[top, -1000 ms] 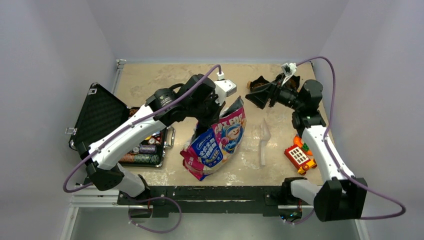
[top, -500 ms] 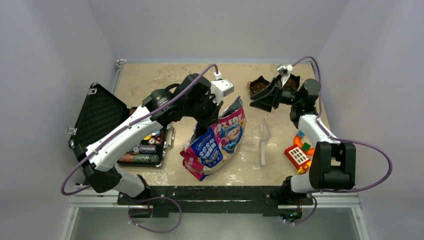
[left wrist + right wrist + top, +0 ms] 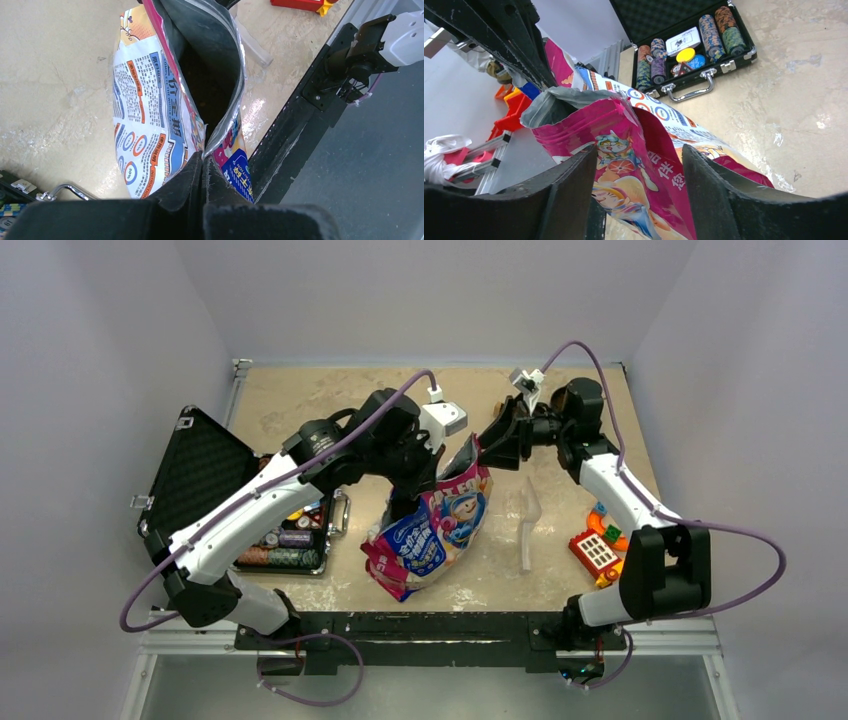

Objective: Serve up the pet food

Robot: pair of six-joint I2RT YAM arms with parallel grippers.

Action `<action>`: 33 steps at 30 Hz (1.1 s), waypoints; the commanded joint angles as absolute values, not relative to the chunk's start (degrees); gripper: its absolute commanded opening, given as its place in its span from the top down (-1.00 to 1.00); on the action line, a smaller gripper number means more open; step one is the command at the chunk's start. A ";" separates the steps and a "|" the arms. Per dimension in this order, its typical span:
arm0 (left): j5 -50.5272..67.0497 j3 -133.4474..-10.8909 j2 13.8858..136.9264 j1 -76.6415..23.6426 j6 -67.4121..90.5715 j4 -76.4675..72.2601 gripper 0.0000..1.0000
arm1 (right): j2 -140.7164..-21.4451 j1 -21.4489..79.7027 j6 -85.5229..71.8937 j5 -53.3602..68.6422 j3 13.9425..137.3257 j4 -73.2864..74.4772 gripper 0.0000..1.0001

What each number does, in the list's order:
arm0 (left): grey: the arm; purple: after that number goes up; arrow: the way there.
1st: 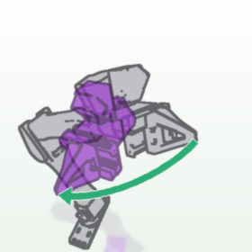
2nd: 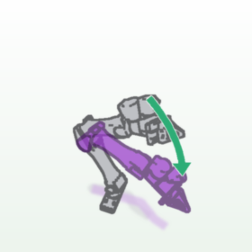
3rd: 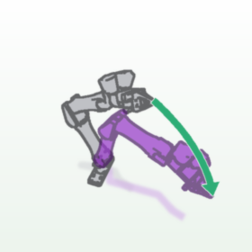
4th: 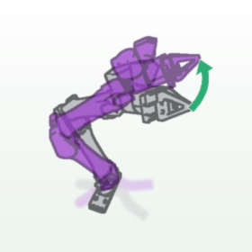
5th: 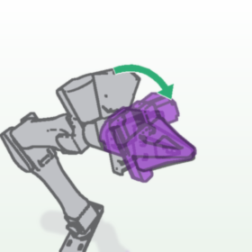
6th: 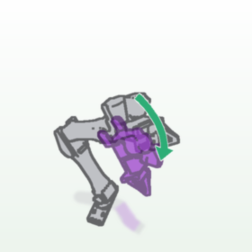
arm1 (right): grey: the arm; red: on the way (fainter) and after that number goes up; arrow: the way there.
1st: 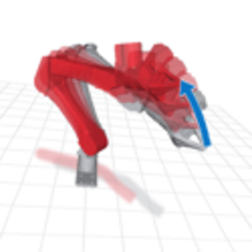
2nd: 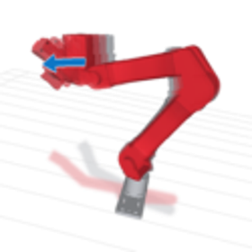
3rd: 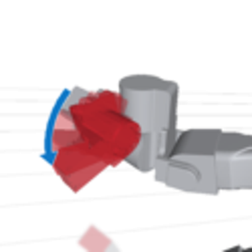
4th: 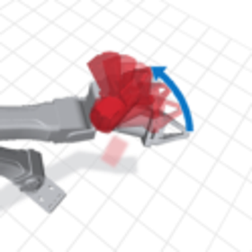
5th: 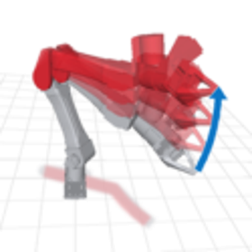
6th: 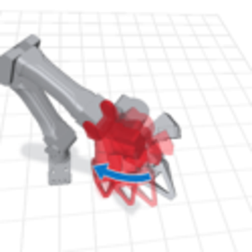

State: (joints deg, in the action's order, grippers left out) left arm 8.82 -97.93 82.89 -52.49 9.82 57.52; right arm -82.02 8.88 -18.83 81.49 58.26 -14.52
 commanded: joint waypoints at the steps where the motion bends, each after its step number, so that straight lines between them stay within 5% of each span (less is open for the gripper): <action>1: 12.98 -99.54 78.90 -52.47 10.00 58.73 1.00 | -81.77 10.12 -16.97 86.10 59.84 -12.39 -0.19; 7: 13.38 -101.57 79.08 -52.47 10.75 62.14 0.84 | -83.41 12.17 -17.38 86.91 61.41 -12.68 0.20; 13: 5.44 -99.99 73.39 -52.47 14.20 68.44 -0.23 | -82.67 12.47 -21.46 85.52 60.41 -17.50 0.55; 17: 3.26 -95.43 67.34 -52.47 17.57 70.81 -0.55 | -81.06 12.47 -26.35 83.71 58.49 -22.64 0.90; 22: 6.15 -91.72 64.49 -52.47 20.16 73.69 -0.60 | -76.80 12.31 -25.11 76.76 55.56 -21.07 1.00; 28: 10.04 -87.35 63.86 -52.47 21.18 69.86 -0.23 | -74.82 12.30 -22.77 71.28 54.76 -16.07 1.00; 33: 12.63 -87.99 67.69 -52.62 20.95 66.29 -0.24 | -74.53 12.00 -19.97 69.10 56.37 -10.29 1.00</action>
